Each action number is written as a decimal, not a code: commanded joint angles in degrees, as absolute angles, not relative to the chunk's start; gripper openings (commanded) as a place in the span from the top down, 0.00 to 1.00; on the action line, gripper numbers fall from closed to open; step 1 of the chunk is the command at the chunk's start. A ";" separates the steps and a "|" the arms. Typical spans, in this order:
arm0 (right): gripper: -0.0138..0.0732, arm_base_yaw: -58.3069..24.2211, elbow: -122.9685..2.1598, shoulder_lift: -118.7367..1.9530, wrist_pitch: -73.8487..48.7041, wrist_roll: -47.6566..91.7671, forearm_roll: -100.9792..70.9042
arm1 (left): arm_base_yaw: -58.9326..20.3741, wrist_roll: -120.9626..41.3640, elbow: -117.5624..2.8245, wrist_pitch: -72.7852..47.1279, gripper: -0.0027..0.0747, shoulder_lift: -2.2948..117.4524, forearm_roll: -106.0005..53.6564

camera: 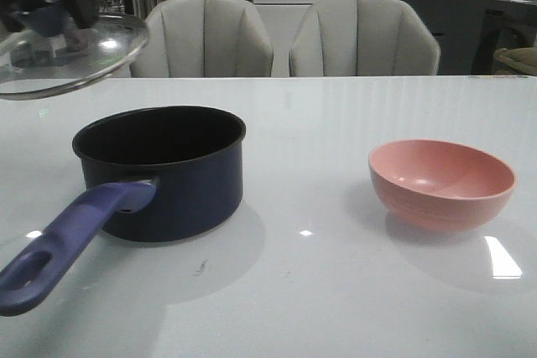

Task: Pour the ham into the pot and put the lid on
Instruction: 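Carry the glass lid over the pot and lower it onto the rim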

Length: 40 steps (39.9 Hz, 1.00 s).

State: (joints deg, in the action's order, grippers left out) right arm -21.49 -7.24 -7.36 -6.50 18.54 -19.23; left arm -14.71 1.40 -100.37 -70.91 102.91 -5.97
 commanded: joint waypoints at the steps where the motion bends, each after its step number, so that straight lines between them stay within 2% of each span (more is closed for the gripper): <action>1: 0.66 -21.51 -8.92 -7.92 -1.67 19.08 -19.40 | -18.65 0.57 -102.97 -69.28 0.63 100.83 -6.60; 16: 0.66 -21.51 -8.92 -7.92 -1.67 19.08 -19.40 | -24.41 0.57 -108.91 -72.72 0.63 109.30 -5.67; 40: 0.66 -21.51 -8.92 -7.92 -1.67 19.08 -19.40 | -25.54 0.57 -109.04 -72.72 0.63 112.06 -2.31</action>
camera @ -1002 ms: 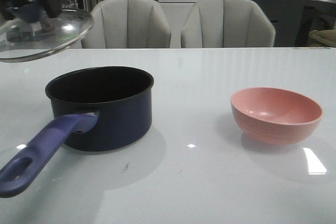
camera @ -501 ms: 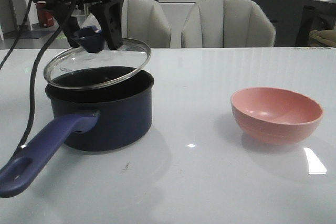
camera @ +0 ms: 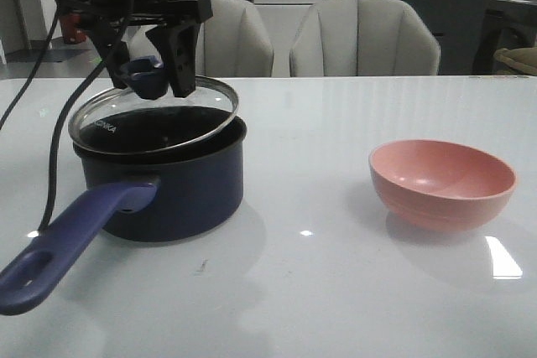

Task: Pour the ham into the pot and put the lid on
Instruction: 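Carry the glass lid over the pot and lower it onto the rim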

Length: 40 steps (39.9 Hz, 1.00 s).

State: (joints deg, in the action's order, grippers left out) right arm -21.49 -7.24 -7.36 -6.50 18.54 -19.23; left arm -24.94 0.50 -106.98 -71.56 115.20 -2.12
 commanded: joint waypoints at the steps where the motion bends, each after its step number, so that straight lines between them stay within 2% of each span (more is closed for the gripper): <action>1: 0.66 -21.51 -8.92 -7.92 -1.67 19.08 -19.40 | -25.54 0.57 -109.04 -72.72 0.63 112.15 -2.42; 11: 0.66 -21.51 -8.92 -7.92 -1.67 19.08 -19.40 | -25.54 0.57 -109.04 -72.72 0.61 113.17 -3.98; 21: 0.66 -21.51 -8.92 -7.92 -1.67 19.08 -19.40 | -25.54 0.57 -109.04 -72.72 0.40 113.17 -3.98; 35: 0.66 -21.51 -8.92 -7.92 -1.67 19.08 -19.40 | -25.54 0.57 -109.04 -72.72 0.38 113.17 -4.26; 40: 0.66 -21.51 -8.92 -7.92 -1.67 19.08 -19.40 | -25.54 0.57 -109.04 -72.72 0.27 113.17 -4.26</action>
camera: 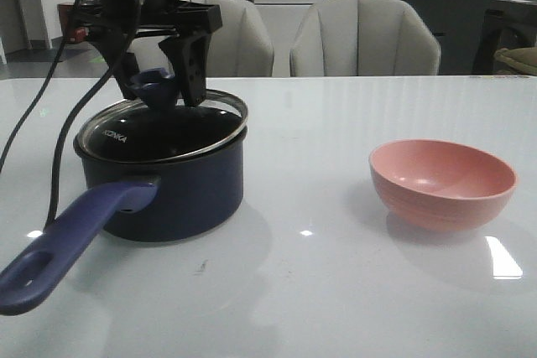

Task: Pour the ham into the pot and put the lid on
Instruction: 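Carry the glass lid over the pot and lower it onto the rim, then open the left gripper and raise it away from the lid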

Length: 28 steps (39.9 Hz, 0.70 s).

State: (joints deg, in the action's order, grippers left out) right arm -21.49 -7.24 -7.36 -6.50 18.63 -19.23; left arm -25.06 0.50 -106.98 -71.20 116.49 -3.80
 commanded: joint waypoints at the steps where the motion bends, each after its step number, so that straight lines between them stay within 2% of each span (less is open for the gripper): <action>1: 0.66 -21.51 -8.92 -7.92 -1.67 19.08 -19.40 | -25.54 0.57 -109.04 -72.72 0.24 113.17 -4.26; 4: 0.66 -21.51 -8.92 -7.92 -1.67 19.08 -19.40 | -25.54 0.57 -109.04 -72.72 0.16 113.17 -4.26; 8: 0.66 -21.51 -8.92 -7.92 -1.67 19.08 -19.40 | -25.54 0.57 -109.04 -72.72 0.11 113.17 -4.26; 20: 0.66 -21.51 -8.92 -7.92 -1.67 19.08 -19.40 | -25.54 0.57 -109.42 -72.72 0.11 110.20 -1.34; 28: 0.66 -21.51 -8.92 -7.92 -1.67 19.08 -19.40 | -24.92 0.57 -109.30 -72.72 0.11 102.94 -1.35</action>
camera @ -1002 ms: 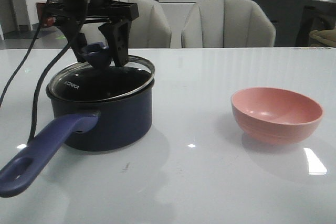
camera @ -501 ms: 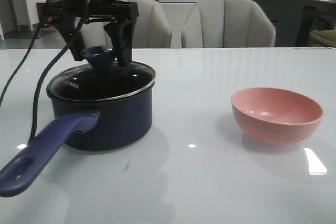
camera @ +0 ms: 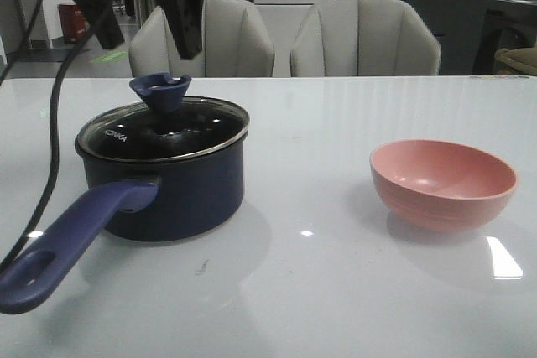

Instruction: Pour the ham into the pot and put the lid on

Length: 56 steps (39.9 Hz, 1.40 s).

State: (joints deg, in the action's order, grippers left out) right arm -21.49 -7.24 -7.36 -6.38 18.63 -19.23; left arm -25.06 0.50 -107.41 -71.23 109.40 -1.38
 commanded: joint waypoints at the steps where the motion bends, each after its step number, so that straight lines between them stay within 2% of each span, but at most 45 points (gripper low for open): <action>1: 0.66 -21.51 -8.92 -7.92 -1.67 19.08 -19.40 | -24.92 0.57 -109.06 -72.72 0.11 101.59 -1.16; 13: 0.66 -21.51 -8.92 -7.92 -1.67 19.08 -19.40 | -24.92 0.57 -96.31 -70.47 0.11 84.95 3.58; 30: 0.66 -21.51 -8.92 -7.92 -1.67 19.08 -19.40 | -24.92 0.57 -65.69 -50.50 0.11 58.61 4.56; 40: 0.66 -21.51 -8.92 -7.92 -1.67 19.08 -19.40 | -24.92 0.57 -45.78 -37.08 0.11 37.60 4.77; 49: 0.66 -21.51 -8.92 -7.92 -1.67 19.08 -19.40 | -24.92 0.57 -30.95 -30.24 0.12 18.57 4.20; 53: 0.66 -21.51 -8.92 -7.92 -1.67 19.08 -19.40 | -24.92 0.57 -26.56 -28.60 0.19 12.38 4.20; 55: 0.66 -21.51 -8.92 -7.92 -1.67 19.08 -19.40 | -24.92 0.57 -24.92 -27.69 0.27 9.98 4.11; 56: 0.66 -21.51 -8.92 -7.92 -1.67 19.08 -19.40 | -24.92 0.57 -24.19 -27.10 0.34 8.53 4.11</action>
State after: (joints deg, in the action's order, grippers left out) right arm -21.49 -7.24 -7.36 -6.38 18.63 -19.23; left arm -25.06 0.50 -24.68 -33.59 11.13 4.49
